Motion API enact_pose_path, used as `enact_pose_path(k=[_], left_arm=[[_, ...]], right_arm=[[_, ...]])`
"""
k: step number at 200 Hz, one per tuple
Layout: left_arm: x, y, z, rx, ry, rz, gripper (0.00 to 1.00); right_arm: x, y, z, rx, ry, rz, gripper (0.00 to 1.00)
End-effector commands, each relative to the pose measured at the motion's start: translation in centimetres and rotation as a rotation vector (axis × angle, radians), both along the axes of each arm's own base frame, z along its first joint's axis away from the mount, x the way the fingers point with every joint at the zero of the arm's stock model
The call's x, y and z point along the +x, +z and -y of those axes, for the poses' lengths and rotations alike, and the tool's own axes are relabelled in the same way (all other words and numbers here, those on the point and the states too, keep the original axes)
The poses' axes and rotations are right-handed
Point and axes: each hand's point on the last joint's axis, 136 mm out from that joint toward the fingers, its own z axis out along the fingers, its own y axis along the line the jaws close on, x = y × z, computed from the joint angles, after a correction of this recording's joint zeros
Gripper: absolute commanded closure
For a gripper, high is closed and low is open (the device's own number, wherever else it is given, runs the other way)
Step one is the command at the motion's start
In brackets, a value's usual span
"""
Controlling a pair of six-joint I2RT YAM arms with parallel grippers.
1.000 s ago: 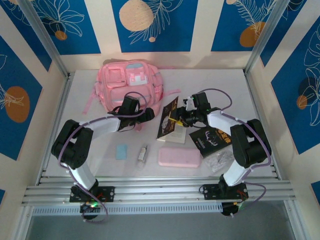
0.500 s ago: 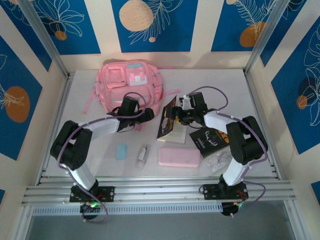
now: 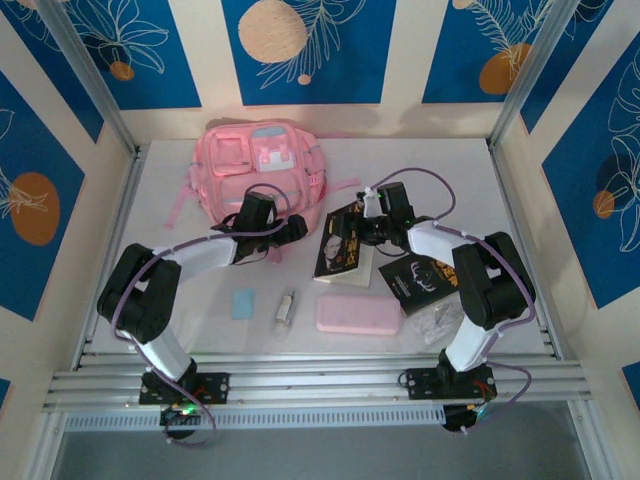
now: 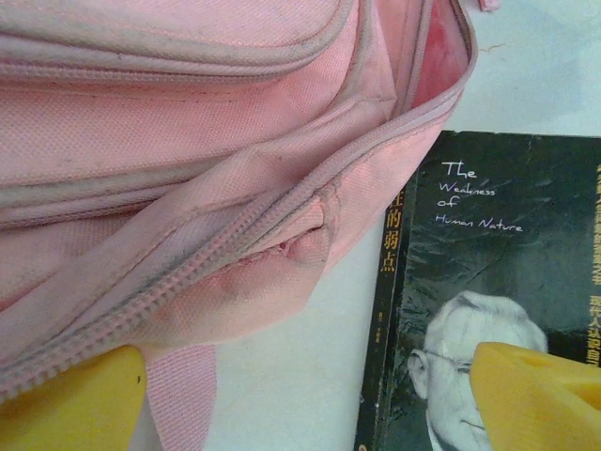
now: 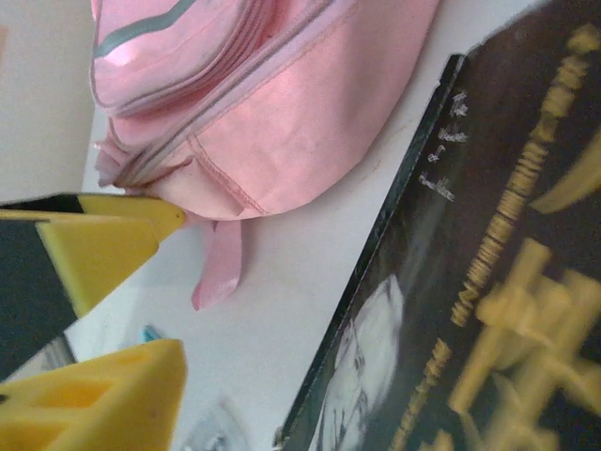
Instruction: Pack the student bag
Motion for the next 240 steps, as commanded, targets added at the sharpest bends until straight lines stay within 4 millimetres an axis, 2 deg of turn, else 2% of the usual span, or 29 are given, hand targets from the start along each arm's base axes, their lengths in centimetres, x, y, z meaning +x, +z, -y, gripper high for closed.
enact_pose_path(k=[1, 16, 25, 56, 84, 125, 164, 184, 216, 240], left_arm=[[0.6, 1.4, -0.7, -0.005, 0.021, 0.042, 0.11], [0.1, 1.6, -0.2, -0.027, 0.002, 0.034, 0.11], [-0.3, 2.1, 0.4, -0.059, -0.019, 0.034, 0.11], [-1.8, 3.8, 3.8, -0.277, -0.113, 0.049, 0.11], [-2.3, 4.1, 6.1, -0.473, -0.16, 0.052, 0.11], [-0.7, 5.3, 6.8, -0.631, -0.136, 0.103, 0.04], [0.5, 5.6, 7.5, -0.746, -0.135, 0.119, 0.04], [0.9, 5.0, 6.5, -0.765, -0.092, 0.126, 0.03], [0.7, 4.0, 6.2, -0.746, -0.082, 0.108, 0.04], [0.6, 3.0, 6.0, -0.724, -0.071, 0.09, 0.07]], right_arm=[[-0.7, 1.7, -0.4, 0.066, 0.014, -0.044, 0.58], [-0.9, 2.0, -0.3, 0.086, 0.005, -0.076, 0.89], [-1.0, 2.4, -0.3, 0.099, -0.001, -0.092, 1.0], [-1.0, 4.3, -0.3, 0.154, -0.014, -0.116, 1.0], [-0.8, 7.6, -1.2, 0.241, 0.027, -0.102, 1.0], [-0.8, 12.3, -1.8, 0.285, 0.07, -0.035, 1.0], [-0.4, 13.8, -2.8, 0.343, 0.117, -0.002, 1.0], [0.2, 12.9, -3.4, 0.362, 0.138, -0.014, 1.0], [1.4, 7.4, -2.7, 0.386, 0.103, -0.142, 1.0], [1.6, 4.1, -1.8, 0.44, 0.075, -0.217, 1.0]])
